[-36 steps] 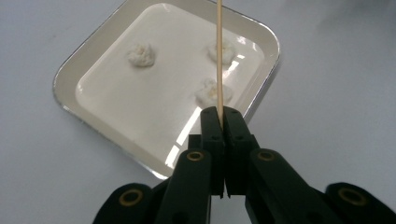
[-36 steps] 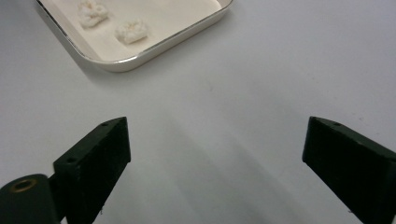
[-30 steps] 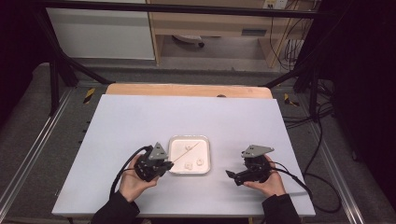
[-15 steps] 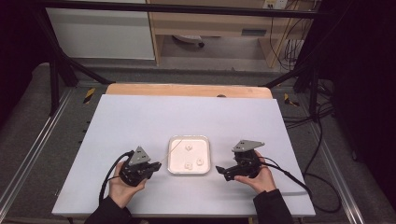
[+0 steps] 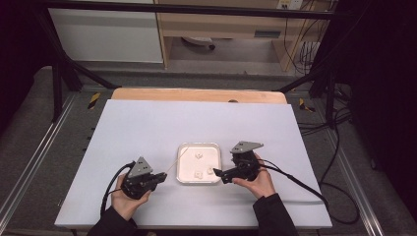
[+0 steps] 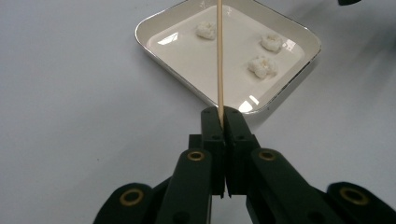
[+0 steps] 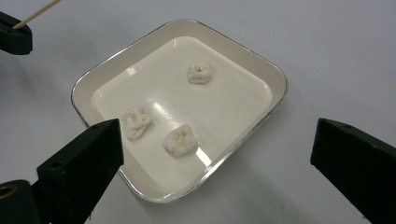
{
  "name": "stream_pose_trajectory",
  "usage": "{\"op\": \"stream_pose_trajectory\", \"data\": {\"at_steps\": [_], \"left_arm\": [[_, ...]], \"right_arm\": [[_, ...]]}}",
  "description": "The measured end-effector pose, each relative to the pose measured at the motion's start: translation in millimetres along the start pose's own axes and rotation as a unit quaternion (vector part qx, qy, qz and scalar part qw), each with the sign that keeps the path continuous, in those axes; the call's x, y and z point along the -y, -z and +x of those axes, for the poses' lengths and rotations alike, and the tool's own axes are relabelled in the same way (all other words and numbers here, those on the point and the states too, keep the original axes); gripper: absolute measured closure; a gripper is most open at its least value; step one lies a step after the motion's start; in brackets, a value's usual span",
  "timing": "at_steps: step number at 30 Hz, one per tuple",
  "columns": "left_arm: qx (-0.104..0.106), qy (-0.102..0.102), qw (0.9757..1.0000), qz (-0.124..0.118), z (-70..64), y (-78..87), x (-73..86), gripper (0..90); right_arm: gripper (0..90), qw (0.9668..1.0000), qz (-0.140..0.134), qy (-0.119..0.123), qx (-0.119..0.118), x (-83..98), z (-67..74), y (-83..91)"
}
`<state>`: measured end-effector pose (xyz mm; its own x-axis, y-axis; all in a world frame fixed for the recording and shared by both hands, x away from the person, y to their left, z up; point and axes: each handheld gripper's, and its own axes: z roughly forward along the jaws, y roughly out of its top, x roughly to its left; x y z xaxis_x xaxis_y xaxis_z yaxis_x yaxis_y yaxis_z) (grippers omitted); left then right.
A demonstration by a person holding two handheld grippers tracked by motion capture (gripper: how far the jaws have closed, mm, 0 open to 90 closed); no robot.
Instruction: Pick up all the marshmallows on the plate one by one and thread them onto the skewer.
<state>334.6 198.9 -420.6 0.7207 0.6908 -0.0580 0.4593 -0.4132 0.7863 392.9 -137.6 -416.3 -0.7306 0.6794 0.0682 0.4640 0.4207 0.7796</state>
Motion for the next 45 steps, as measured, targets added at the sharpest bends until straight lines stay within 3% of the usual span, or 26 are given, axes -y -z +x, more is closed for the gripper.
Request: {"op": "stream_pose_trajectory", "data": {"at_steps": [5,9,13,15,19,29,36,45], "left_arm": [[0.005,0.0,1.0,-0.004,-1.5,-0.2,1.8,88.3],[0.006,0.003,0.9999,-0.012,-2.0,0.9,1.7,88.3],[0.011,0.011,0.9997,-0.017,-1.0,1.5,2.9,88.3],[0.012,0.01,0.9997,-0.02,-1.2,1.1,3.0,88.3],[0.012,0.011,0.9997,-0.02,-1.2,0.4,3.3,88.3],[0.012,0.01,0.9997,-0.02,-2.1,-0.7,3.4,88.3],[0.011,0.007,0.9996,-0.025,-3.1,-0.2,3.1,88.3],[0.012,0.007,0.9993,-0.036,-4.8,-0.2,3.5,88.3]], "right_arm": [[8.2,0.9999,0.01,0.002,0.002,-0.1,3.5,-14.8],[18.0,0.9998,0.001,0.008,-0.015,1.4,5.1,-21.2],[27.1,0.9994,0.009,0.019,-0.026,2.9,8.2,-28.4],[33.2,0.999,0.017,0.031,-0.029,5.2,10.9,-35.6],[39.5,0.999,0.023,0.029,-0.025,7.0,10.4,-40.0],[53.6,0.9982,0.034,0.043,-0.023,10.3,10.9,-44.1],[64.8,0.9981,0.027,0.053,-0.019,12.7,13.5,-45.4],[69.0,0.9988,0.02,0.034,-0.03,11.0,12.3,-43.4]]}}
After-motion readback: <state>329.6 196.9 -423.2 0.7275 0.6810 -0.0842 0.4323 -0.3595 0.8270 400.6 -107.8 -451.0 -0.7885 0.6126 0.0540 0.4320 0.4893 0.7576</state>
